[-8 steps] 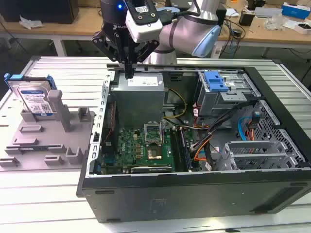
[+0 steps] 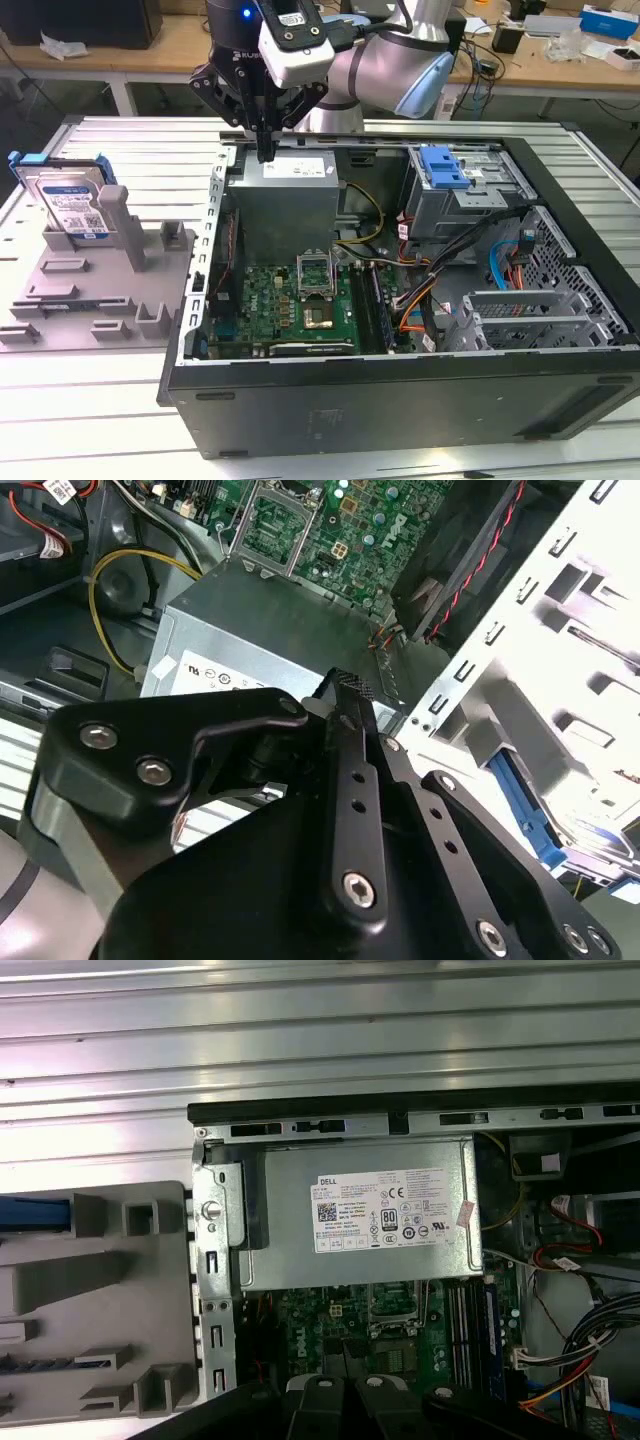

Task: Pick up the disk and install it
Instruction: 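Reach for the disk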

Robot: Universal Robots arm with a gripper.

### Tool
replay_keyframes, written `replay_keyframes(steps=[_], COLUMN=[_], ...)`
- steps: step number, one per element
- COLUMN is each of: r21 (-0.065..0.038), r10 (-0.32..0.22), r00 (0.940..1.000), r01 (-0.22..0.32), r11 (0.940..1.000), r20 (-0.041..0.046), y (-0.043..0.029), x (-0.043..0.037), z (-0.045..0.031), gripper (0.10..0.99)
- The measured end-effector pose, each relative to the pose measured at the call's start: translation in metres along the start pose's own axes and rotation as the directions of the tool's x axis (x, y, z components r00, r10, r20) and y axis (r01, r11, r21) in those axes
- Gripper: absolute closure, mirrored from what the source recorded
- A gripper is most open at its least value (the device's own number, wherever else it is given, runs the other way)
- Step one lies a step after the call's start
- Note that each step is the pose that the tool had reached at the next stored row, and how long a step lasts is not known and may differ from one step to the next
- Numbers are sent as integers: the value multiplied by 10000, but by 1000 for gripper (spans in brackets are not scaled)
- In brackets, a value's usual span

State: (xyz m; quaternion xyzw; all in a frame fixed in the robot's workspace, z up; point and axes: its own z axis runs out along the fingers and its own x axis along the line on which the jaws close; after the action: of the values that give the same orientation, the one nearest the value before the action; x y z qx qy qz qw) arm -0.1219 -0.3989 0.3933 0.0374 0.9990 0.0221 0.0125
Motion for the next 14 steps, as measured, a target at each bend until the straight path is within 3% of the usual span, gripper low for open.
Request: replay_keyframes(steps=[6, 9, 11, 14], r21=[0, 1, 2, 12], r10=[0, 0, -1, -2], r00=[10000, 10000, 10000, 10000], r01=[0, 0, 1, 2], r11=[10000, 10000, 10000, 10000], r20=[1, 0, 0, 1], y=[1, 43, 104, 133], x=[5, 99, 282, 548], z=[0, 0, 8, 26], gripper=[980, 980, 980, 980])
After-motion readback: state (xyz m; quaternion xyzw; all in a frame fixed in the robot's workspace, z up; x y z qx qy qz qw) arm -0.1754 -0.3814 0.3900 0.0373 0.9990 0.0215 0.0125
